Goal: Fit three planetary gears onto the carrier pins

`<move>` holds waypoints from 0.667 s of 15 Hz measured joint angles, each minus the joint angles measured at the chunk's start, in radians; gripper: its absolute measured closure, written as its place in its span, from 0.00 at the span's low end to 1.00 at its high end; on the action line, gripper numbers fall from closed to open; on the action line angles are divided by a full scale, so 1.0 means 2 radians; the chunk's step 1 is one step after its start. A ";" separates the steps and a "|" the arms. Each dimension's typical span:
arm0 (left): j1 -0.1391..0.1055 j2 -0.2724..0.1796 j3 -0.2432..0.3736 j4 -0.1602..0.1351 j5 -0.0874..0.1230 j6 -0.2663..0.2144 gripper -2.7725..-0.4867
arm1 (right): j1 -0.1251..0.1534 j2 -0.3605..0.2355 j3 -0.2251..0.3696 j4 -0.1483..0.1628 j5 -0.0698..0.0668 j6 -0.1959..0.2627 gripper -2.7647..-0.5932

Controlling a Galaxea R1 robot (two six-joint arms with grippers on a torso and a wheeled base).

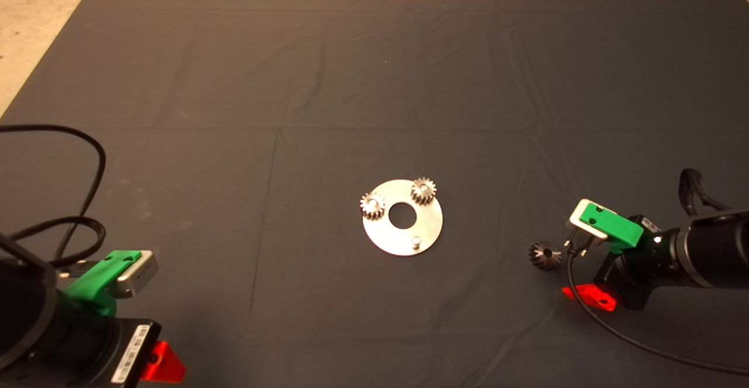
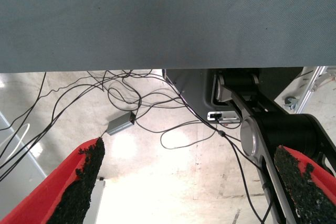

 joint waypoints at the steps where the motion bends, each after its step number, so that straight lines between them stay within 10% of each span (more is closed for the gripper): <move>1: 0.001 0.000 0.000 0.000 0.000 0.000 0.19 | 0.000 0.000 -0.003 -0.001 0.009 0.002 0.01; 3: 0.006 0.000 0.000 0.000 0.000 0.000 0.19 | -0.001 0.000 -0.010 -0.013 0.026 0.013 0.01; 10: 0.017 0.000 0.000 -0.001 0.000 0.001 0.19 | -0.020 0.009 -0.032 -0.053 0.028 0.031 0.01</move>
